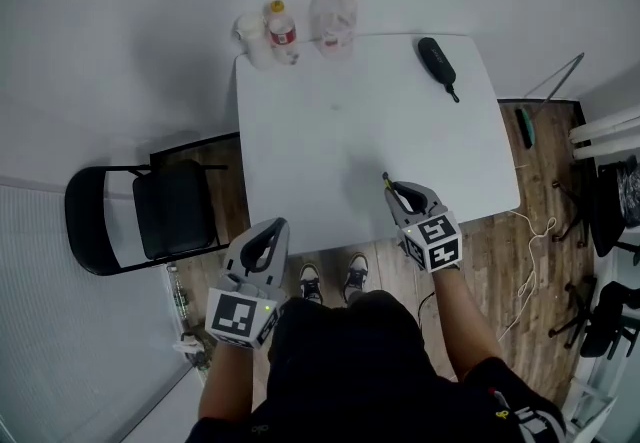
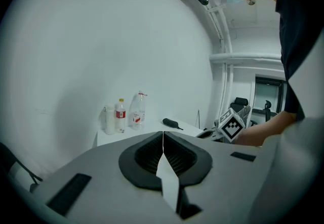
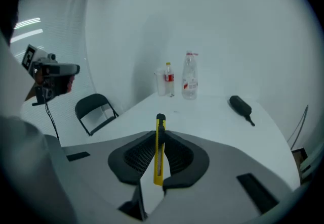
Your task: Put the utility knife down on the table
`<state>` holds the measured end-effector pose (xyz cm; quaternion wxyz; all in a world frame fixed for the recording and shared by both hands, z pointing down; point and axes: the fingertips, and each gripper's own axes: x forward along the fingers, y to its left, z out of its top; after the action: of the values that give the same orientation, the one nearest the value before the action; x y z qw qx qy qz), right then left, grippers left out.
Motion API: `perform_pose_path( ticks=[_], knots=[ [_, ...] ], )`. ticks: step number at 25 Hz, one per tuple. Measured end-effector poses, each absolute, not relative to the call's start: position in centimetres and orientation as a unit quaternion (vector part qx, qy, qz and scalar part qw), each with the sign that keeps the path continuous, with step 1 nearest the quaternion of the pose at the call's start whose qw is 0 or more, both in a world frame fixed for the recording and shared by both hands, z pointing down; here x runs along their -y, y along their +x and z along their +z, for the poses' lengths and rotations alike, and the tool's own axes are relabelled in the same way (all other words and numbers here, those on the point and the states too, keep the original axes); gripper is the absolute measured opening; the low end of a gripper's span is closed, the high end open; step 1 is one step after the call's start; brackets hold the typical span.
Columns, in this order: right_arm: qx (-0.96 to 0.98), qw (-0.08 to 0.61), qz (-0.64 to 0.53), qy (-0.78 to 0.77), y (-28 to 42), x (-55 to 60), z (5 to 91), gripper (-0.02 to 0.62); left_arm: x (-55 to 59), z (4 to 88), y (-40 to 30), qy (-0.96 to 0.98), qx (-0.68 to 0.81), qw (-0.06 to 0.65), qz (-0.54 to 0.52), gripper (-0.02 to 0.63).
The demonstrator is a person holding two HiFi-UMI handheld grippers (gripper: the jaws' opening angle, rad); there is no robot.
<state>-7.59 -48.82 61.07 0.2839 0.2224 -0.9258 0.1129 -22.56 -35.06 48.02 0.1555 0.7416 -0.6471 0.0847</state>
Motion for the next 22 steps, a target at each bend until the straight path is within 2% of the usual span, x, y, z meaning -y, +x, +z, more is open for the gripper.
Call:
perform_pose_path(
  ticks=[11, 22],
  knots=[
    [0.867, 0.454, 0.106, 0.175, -7.5, 49.0, 73.1, 0.064, 35.1, 49.9, -23.1, 0.715, 0.669, 0.173, 0.107, 0.023],
    [0.848, 0.489, 0.109, 0.174, -6.8, 47.6, 75.5, 0.066, 33.7, 50.7, -23.7, 0.708, 0.674, 0.185, 0.102, 0.023]
  ],
)
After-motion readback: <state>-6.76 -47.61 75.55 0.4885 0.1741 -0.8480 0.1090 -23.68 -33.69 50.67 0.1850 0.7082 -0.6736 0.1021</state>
